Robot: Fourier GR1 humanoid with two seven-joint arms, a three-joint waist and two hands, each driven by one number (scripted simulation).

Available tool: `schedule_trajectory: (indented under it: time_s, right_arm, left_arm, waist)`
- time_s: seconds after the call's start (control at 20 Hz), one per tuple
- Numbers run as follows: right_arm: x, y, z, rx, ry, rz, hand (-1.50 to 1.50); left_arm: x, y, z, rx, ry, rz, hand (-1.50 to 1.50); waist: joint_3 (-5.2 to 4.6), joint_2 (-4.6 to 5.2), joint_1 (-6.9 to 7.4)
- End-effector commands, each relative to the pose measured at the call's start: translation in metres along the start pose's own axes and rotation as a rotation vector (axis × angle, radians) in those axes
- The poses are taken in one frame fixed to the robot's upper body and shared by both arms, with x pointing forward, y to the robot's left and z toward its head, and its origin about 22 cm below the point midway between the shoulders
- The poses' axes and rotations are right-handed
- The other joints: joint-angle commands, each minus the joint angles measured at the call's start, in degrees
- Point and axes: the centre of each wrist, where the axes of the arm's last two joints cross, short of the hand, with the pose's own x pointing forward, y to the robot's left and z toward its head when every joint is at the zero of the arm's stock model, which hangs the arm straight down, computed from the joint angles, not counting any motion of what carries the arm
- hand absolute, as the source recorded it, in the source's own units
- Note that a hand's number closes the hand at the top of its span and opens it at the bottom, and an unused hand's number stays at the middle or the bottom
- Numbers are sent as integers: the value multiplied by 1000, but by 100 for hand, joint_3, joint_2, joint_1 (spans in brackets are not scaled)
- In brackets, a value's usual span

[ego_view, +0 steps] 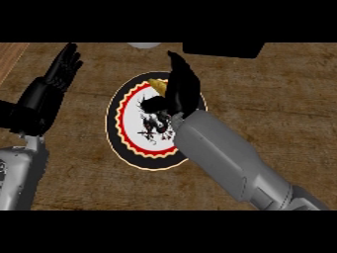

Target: Pick the pear from the placemat and place it in the plate

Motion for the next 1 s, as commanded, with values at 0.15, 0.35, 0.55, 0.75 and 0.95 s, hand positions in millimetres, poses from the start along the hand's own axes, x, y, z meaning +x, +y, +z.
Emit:
schedule_trajectory:
  time_s: [0.15,0.35,0.55,0.75,0.95]
  right_arm:
    - [14,-7,1,-146,-3,-306,-150]
    - [5,-6,1,-190,16,-380,-150]
    - [-14,-8,7,-220,29,-449,-150]
    - [-25,-23,23,-209,0,-502,-150]
    - [-77,-59,42,-213,-26,-493,-150]
  left_arm:
    - [1,16,6,15,10,-5,0]
    - [-5,7,13,46,19,-8,0]
    - [1,7,5,93,33,-11,0]
    - [-8,24,25,103,55,-15,0]
    - [-17,50,37,127,49,-8,0]
  waist:
    - [3,-46,-51]
    - [0,-92,-282]
    - [3,-117,-485]
    - [-2,-172,-620]
    - [-3,-176,-675]
